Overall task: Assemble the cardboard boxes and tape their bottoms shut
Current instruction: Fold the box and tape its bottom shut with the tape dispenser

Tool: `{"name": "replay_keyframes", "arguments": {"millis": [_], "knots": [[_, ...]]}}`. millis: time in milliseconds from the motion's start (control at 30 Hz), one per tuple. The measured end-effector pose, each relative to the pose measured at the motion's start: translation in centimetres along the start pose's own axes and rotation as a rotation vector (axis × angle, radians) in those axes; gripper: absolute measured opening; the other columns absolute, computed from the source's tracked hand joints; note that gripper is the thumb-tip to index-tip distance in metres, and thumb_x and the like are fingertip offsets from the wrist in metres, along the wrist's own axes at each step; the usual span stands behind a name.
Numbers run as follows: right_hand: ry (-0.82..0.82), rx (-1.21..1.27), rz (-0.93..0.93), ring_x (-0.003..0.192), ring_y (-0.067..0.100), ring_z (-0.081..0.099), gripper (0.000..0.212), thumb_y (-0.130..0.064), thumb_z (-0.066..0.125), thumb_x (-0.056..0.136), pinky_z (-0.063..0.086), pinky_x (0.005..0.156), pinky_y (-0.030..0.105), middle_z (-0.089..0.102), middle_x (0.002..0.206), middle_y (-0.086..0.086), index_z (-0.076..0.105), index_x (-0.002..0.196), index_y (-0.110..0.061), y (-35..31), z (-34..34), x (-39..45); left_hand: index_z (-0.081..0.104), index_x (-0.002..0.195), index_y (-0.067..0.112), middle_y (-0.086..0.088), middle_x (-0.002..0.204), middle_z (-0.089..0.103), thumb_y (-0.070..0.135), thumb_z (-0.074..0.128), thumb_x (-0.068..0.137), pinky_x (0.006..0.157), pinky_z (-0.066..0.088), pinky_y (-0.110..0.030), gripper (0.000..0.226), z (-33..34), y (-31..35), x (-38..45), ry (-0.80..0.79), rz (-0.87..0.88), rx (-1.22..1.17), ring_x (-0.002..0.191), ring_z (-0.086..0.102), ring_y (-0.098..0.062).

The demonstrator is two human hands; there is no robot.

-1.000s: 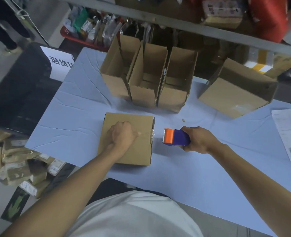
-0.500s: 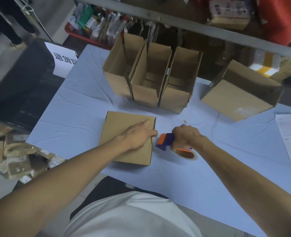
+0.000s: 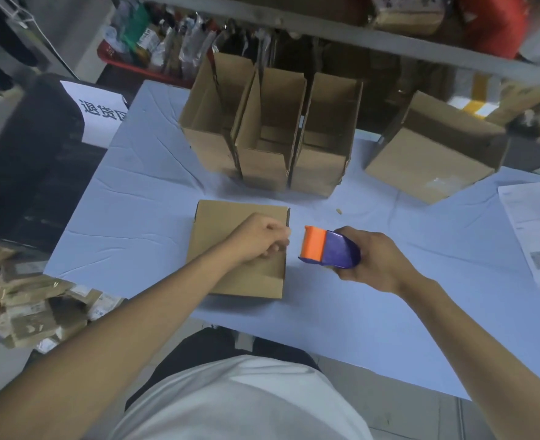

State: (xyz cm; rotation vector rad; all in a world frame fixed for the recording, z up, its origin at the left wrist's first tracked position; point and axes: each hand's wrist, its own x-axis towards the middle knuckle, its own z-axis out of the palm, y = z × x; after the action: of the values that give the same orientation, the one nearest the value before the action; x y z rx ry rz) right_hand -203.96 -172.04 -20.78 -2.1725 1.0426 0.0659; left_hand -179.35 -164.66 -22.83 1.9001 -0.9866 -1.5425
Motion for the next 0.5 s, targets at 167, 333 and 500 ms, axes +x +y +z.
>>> {"name": "replay_keyframes", "arguments": {"millis": [167, 333, 500], "knots": [[0.008, -0.006, -0.049, 0.078, 0.012, 0.061, 0.054, -0.03, 0.083, 0.068, 0.049, 0.068, 0.021, 0.065, 0.092, -0.015, 0.057, 0.116, -0.03, -1.6, 0.2, -0.2, 0.073, 0.092, 0.014, 0.005, 0.077, 0.072, 0.021, 0.066, 0.09, 0.053, 0.041, -0.017, 0.01, -0.2, -0.9, -1.0, -0.082, -0.053, -0.263, 0.062, 0.059, -0.006], [-0.001, -0.017, -0.077, 0.083, 0.014, 0.063, 0.059, -0.036, 0.082, 0.067, 0.05, 0.068, 0.017, 0.065, 0.097, -0.016, 0.053, 0.118, -0.034, -2.0, 0.8, -0.1, 0.073, 0.085, 0.017, 0.009, 0.067, 0.07, 0.012, 0.072, 0.085, 0.056, 0.043, -0.018, 0.006, -0.6, -1.4, -1.9, 0.012, -0.048, -0.273, 0.057, 0.059, -0.001], [-0.096, -0.099, -0.052, 0.078, 0.011, 0.063, 0.054, -0.047, 0.077, 0.067, 0.051, 0.064, 0.018, 0.063, 0.09, -0.02, 0.049, 0.113, -0.039, -0.6, 1.1, -1.3, 0.075, 0.068, 0.013, -0.001, 0.074, 0.073, 0.006, 0.078, 0.076, 0.069, 0.049, -0.023, 0.011, -2.3, -1.9, -2.6, 0.204, -0.026, -0.068, 0.07, 0.064, -0.012]]}}
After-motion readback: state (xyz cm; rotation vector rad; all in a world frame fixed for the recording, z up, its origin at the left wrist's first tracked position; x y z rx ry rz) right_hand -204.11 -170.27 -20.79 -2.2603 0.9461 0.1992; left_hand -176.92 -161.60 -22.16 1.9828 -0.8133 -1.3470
